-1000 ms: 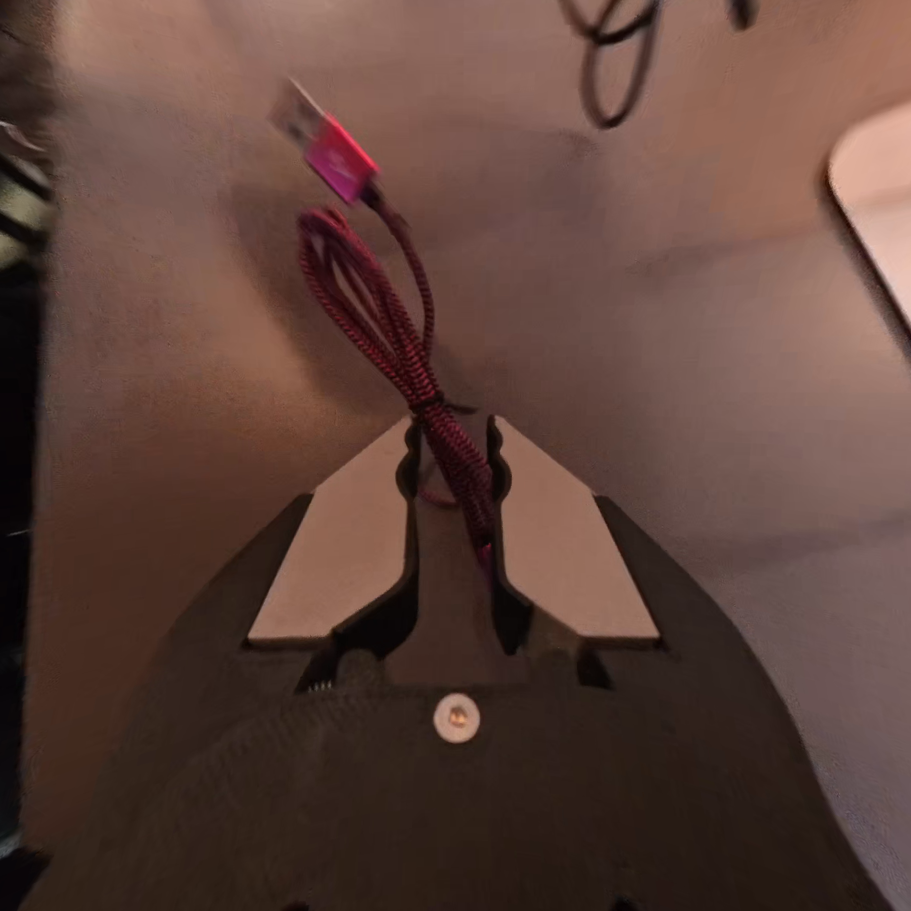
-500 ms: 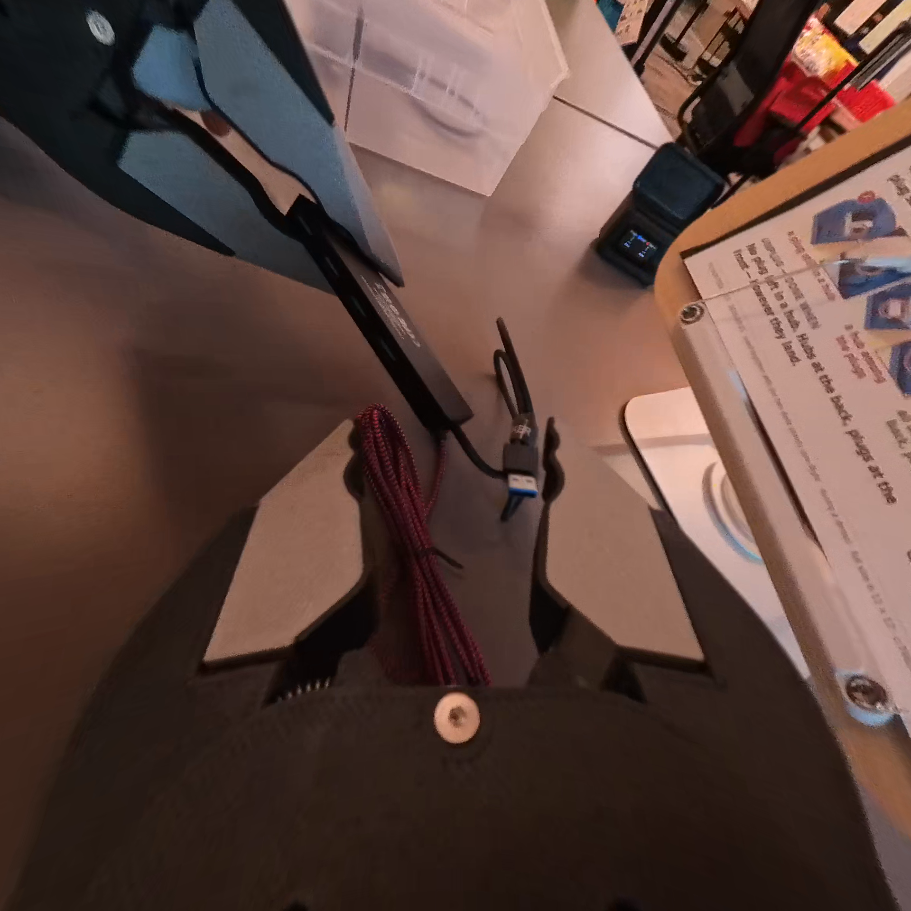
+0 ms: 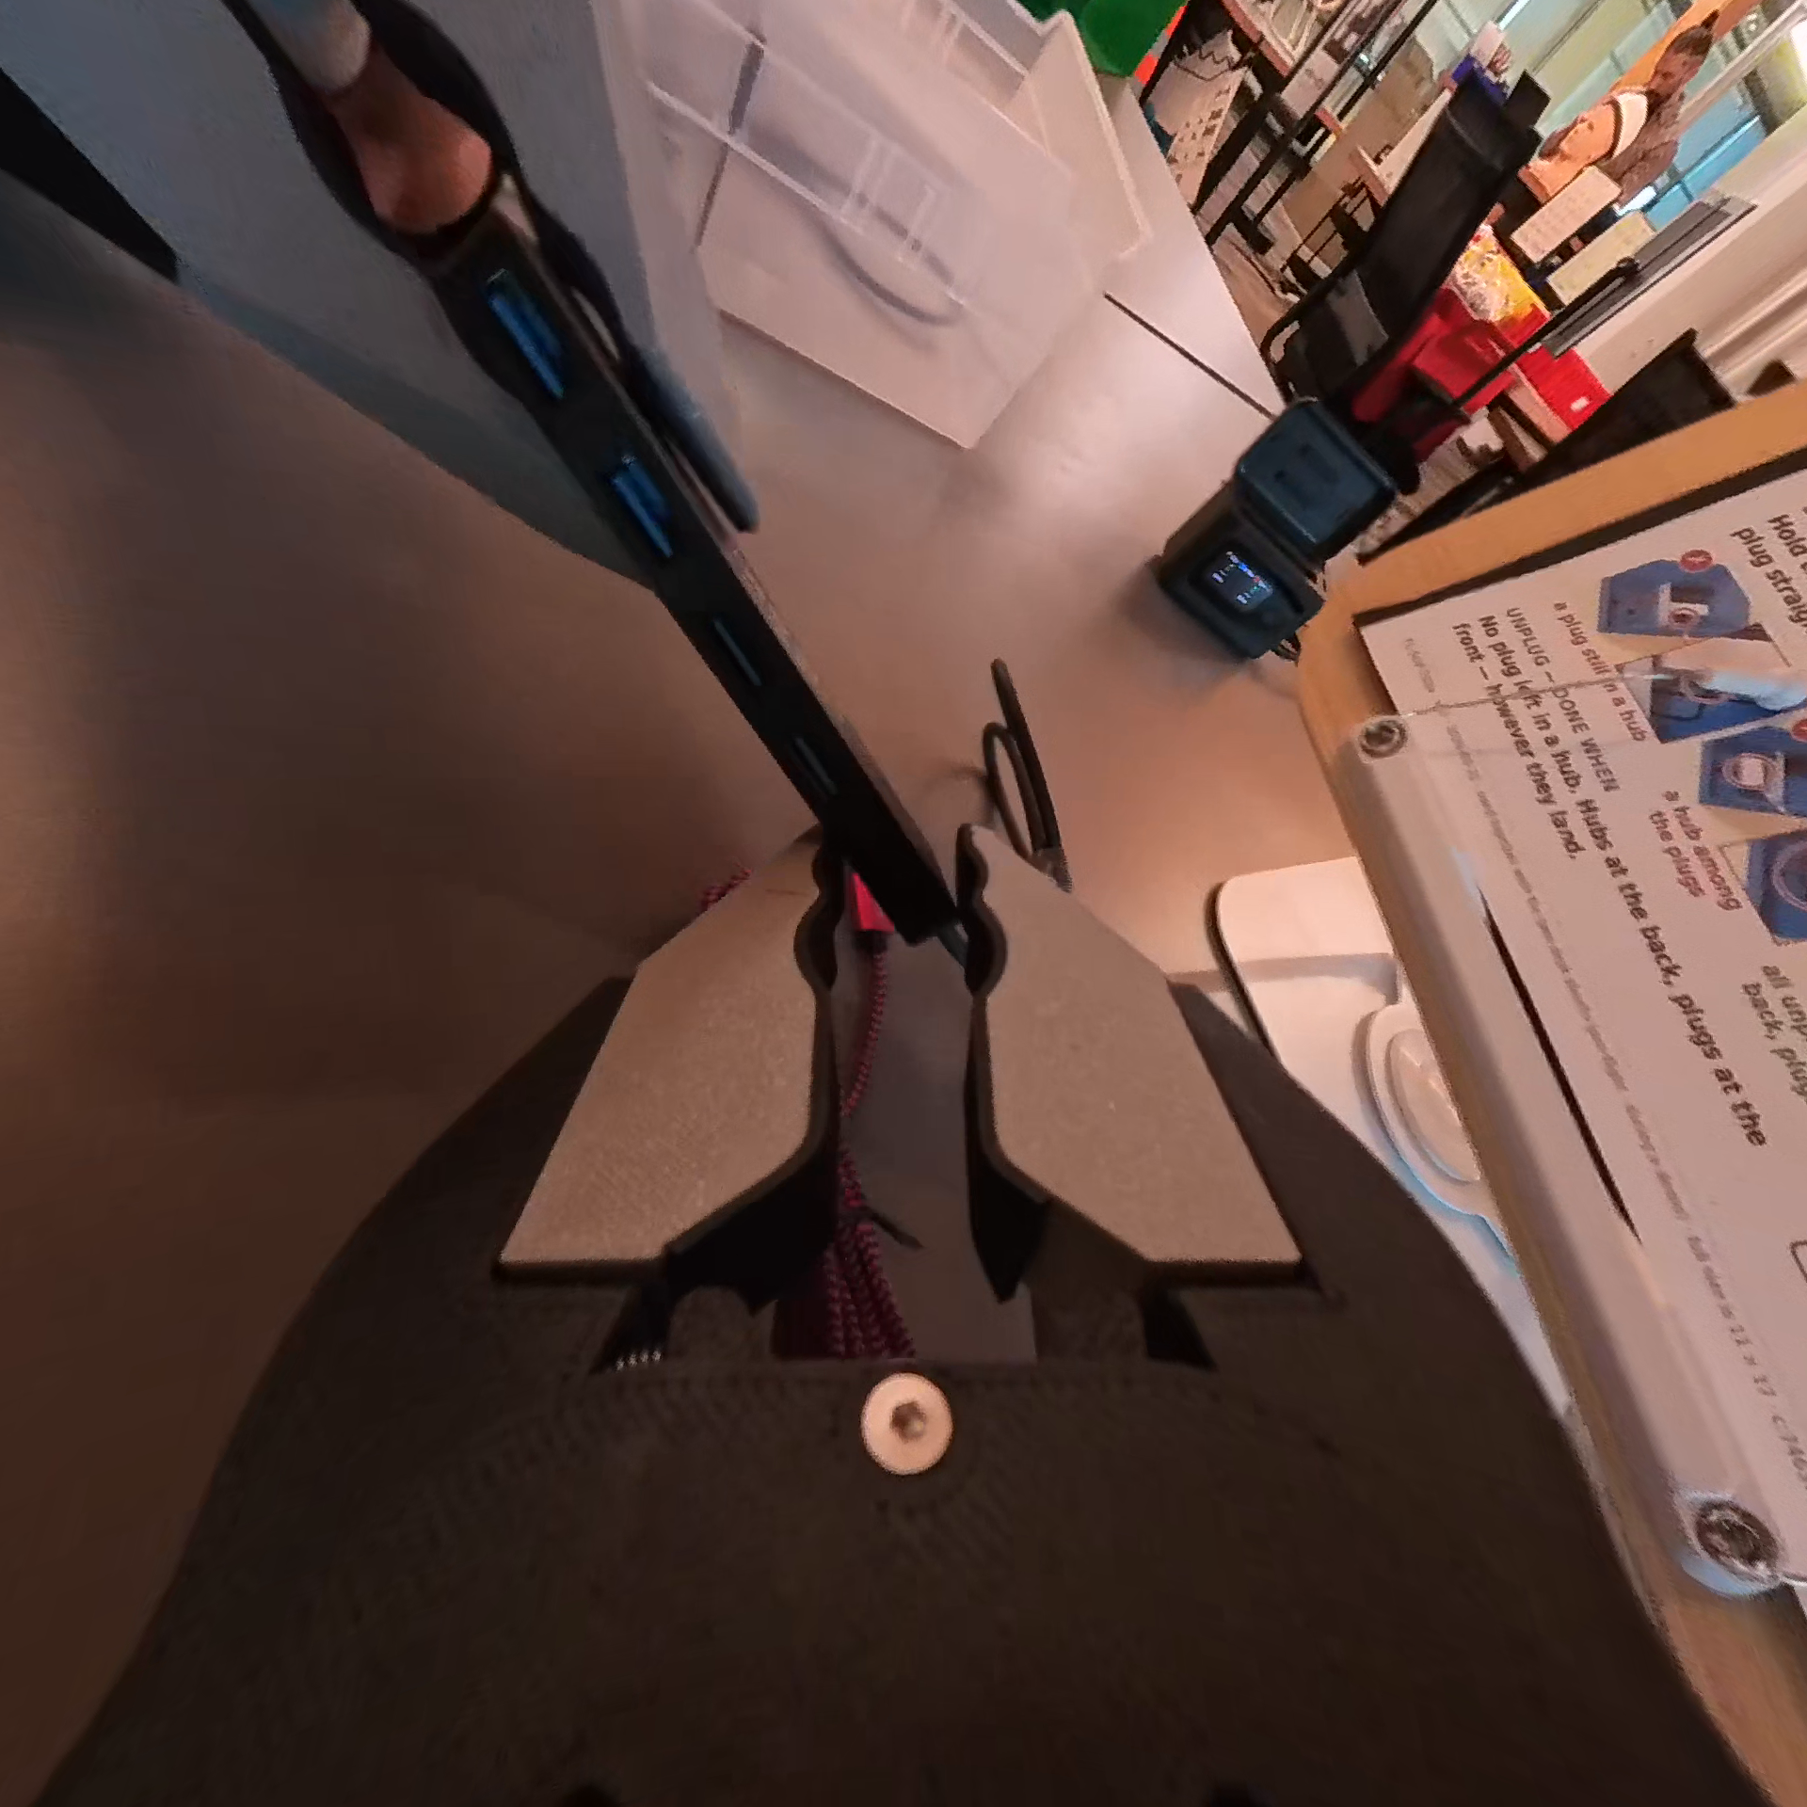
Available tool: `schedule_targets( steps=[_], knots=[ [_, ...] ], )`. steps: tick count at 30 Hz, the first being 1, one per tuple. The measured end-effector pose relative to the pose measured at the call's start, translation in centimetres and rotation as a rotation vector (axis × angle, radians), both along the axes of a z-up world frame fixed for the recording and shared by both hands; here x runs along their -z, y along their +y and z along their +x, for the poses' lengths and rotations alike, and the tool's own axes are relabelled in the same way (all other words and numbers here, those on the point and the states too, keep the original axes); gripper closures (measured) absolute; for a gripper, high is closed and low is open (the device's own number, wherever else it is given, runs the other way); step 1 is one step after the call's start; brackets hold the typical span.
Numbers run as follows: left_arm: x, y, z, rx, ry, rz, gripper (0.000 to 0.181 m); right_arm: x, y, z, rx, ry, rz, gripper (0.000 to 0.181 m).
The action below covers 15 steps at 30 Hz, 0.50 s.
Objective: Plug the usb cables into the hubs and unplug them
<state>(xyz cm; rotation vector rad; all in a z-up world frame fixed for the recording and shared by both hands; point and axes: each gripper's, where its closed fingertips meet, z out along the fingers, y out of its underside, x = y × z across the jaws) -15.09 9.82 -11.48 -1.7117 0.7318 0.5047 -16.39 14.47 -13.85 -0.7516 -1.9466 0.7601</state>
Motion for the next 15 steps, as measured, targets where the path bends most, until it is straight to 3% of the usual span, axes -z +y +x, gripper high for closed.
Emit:
schedule_targets(
  steps=[3, 8, 11, 15],
  knots=[
    [-1.0, -0.3, 0.9, 0.055, -0.062, 0.056, 0.169, 0.2, -1.1, 0.1, -0.031, -0.014, -0.010, 0.165],
    [0.1, 0.1, 0.9, 0.058, -0.065, 0.011, 0.167, 0.4, -2.0, 0.0, -0.053, -0.012, -0.003, 0.165],
    [1.8, 0.5, 0.8, 0.022, 0.057, -0.038, 0.170, 1.3, -2.6, -0.1, -0.053, -0.039, 0.075, 0.165],
    [2.0, 0.8, 0.8, -0.018, 0.143, -0.025, 0.172, 1.4, -2.2, -0.2, -0.017, -0.044, 0.078, 0.161]
  ],
)
